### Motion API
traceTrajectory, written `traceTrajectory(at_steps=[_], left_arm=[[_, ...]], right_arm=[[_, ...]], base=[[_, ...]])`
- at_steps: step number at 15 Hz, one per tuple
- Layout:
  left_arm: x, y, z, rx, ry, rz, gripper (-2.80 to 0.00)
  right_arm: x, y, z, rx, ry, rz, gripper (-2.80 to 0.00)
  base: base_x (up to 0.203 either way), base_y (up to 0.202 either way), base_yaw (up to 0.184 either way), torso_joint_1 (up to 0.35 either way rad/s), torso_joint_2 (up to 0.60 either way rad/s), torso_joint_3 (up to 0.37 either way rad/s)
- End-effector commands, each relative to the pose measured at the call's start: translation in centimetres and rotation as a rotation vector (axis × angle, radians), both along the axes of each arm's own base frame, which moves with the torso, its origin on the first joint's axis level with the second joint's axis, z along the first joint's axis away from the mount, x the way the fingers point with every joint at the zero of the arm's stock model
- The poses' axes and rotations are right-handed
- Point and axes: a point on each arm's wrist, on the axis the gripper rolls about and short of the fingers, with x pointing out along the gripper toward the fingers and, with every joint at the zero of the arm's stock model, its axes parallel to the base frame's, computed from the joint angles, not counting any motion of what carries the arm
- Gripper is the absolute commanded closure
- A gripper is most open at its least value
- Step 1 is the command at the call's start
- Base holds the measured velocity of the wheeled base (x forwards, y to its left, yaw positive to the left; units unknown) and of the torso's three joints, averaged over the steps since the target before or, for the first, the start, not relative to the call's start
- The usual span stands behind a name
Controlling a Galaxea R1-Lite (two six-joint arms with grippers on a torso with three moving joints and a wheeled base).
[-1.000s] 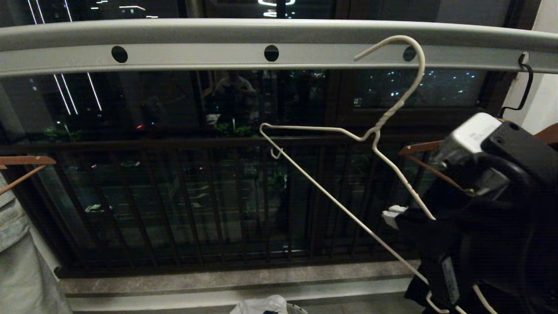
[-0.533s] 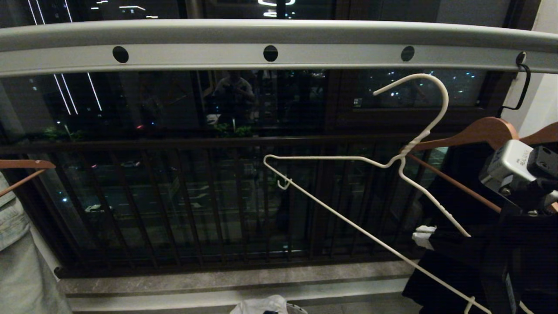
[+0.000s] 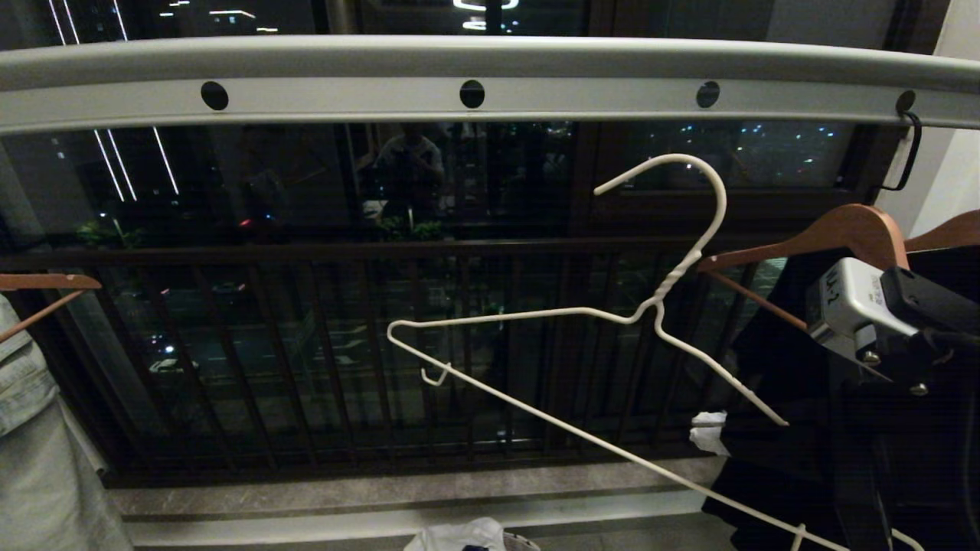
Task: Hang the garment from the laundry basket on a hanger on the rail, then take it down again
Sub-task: Pick up the clothes rack on the clothesline
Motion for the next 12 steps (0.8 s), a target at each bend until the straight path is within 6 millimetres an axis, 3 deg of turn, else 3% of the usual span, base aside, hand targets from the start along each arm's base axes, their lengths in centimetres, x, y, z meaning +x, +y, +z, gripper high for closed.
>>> traceTrajectory(at_steps=[1,12], left_arm=[[0.12,0.0,-0.41,-0.001,0.015,0.0,0.0],[0.12,0.0,-0.41,-0.001,0.015,0.0,0.0]], right_arm=[[0.17,0.26,-0.47,0.004,0.032,0.037,0.0],[0.0,-0.22,-0.12,0.032,0.017,0.045,0.0]], base=[[0.0,0.0,0.0,0.0,0.0,0.0],[0.0,0.0,0.0,0.0,0.0,0.0]])
